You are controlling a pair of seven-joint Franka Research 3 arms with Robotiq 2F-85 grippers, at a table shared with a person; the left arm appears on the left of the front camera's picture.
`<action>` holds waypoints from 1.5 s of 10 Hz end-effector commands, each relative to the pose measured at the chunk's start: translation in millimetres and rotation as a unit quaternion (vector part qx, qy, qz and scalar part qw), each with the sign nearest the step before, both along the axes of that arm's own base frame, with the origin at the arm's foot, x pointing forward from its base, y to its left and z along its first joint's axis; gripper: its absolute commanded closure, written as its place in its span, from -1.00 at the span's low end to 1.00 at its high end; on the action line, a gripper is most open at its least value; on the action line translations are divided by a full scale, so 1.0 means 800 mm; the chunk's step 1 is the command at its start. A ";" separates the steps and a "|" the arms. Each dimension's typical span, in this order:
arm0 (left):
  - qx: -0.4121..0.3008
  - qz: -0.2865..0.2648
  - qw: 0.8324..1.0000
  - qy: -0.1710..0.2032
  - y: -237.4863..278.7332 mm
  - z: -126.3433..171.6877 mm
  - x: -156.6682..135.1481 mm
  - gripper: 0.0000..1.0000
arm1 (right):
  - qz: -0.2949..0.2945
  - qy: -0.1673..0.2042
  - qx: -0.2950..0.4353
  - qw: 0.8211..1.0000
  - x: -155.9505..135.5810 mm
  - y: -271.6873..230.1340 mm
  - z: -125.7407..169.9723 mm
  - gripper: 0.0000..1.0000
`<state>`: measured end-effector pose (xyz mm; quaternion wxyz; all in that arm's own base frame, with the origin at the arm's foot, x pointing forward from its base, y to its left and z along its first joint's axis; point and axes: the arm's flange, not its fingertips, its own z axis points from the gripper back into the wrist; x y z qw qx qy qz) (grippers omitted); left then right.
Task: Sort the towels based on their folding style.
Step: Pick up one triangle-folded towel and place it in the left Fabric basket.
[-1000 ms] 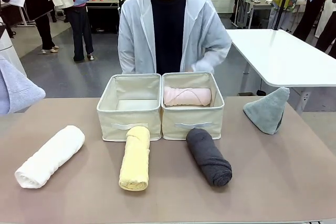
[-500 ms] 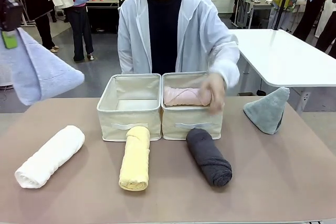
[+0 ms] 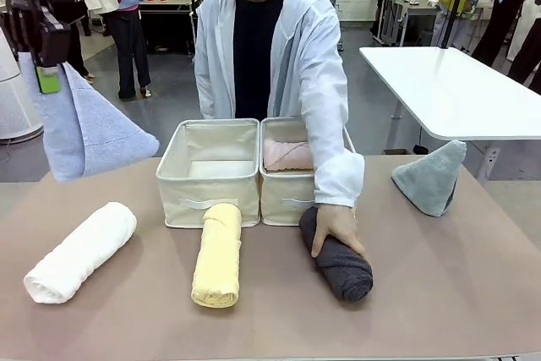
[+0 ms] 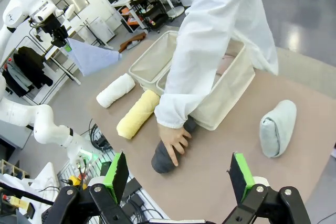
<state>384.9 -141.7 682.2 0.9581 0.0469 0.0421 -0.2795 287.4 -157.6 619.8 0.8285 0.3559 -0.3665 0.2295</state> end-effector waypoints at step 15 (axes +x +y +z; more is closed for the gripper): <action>-0.008 -0.059 0.995 -0.074 0.104 0.044 -0.126 0.67 | 0.006 -0.010 0.009 1.000 0.002 0.000 -0.001 -1.00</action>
